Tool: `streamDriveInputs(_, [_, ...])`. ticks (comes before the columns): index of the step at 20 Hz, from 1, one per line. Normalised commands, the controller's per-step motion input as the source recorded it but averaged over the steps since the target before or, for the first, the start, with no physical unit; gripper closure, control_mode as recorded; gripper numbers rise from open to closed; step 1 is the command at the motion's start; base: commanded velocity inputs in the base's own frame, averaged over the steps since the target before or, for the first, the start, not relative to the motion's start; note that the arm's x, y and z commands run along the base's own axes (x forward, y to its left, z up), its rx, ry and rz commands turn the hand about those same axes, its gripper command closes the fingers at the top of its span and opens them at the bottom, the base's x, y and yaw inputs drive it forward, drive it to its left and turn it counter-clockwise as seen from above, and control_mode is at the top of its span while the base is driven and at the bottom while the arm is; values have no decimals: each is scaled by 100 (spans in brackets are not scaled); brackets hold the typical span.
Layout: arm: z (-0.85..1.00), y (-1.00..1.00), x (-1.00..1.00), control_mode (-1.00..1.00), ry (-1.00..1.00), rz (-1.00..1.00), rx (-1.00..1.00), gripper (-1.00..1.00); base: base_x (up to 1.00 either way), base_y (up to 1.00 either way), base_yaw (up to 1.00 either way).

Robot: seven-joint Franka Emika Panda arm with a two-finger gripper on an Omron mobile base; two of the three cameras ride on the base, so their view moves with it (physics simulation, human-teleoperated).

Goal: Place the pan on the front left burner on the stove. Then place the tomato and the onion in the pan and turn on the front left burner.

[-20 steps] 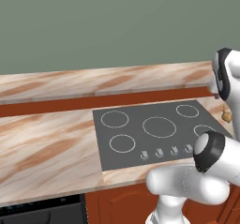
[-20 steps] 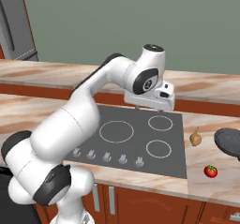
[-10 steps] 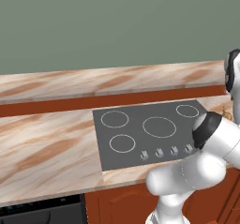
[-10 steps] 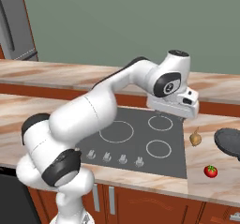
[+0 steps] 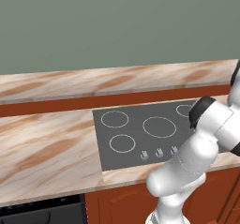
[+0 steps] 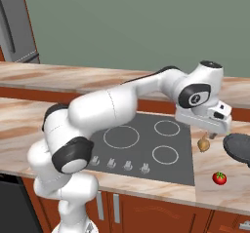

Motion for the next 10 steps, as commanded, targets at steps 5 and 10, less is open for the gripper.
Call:
streamDriveInputs(5, [-15, -65, -14, -100, 0, -8, 0, -100, 0, 0, 0])
streamDriveInputs(10, [-4, -59, -4, -100, 0, -2, 0, -100, 0, 0, 0])
